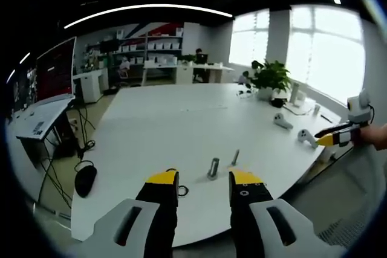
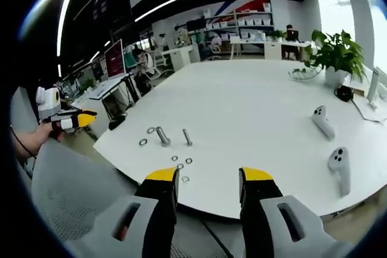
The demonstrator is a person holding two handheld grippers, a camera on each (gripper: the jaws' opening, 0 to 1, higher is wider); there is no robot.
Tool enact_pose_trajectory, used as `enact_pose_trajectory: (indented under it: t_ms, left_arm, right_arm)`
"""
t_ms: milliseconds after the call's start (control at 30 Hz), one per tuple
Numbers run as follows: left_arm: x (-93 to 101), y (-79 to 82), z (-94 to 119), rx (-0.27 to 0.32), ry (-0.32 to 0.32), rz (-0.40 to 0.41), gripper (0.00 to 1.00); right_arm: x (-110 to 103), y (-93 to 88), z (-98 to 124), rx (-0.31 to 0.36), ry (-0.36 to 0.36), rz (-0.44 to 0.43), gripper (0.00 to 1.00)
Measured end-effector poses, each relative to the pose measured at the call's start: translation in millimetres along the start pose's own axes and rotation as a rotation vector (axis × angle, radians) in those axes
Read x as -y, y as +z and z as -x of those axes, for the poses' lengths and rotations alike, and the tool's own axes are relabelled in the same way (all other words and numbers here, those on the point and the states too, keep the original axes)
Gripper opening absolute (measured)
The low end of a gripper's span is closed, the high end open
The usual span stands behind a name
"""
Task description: Place the washer onto the threaded stud by aligning its center hole with the stud, sliding it down to the base, and recovering from edge contact or off-axis alignment until the washer reaches the visible bottom stop.
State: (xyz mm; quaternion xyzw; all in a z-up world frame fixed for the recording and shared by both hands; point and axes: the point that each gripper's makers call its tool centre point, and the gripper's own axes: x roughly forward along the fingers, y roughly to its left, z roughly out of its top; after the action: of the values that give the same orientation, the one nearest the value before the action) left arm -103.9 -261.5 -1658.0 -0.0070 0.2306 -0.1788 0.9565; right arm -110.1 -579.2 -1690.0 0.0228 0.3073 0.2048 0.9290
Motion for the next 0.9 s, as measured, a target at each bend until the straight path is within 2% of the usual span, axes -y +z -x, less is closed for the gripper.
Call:
enact_pose_trajectory:
  t_ms: [300, 900]
  left_arm:
    - [-3.4, 4.3, 1.9, 0.031, 0.015, 0.009, 0.31]
    - [0.2, -4.0, -2.0, -0.024, -0.003, 0.006, 0.32]
  right_arm:
    - [1.4, -1.8, -0.2, -0.006, -0.006, 0.017, 0.43]
    - [6.8, 1.0, 1.0, 0.016, -0.021, -0.01, 0.43]
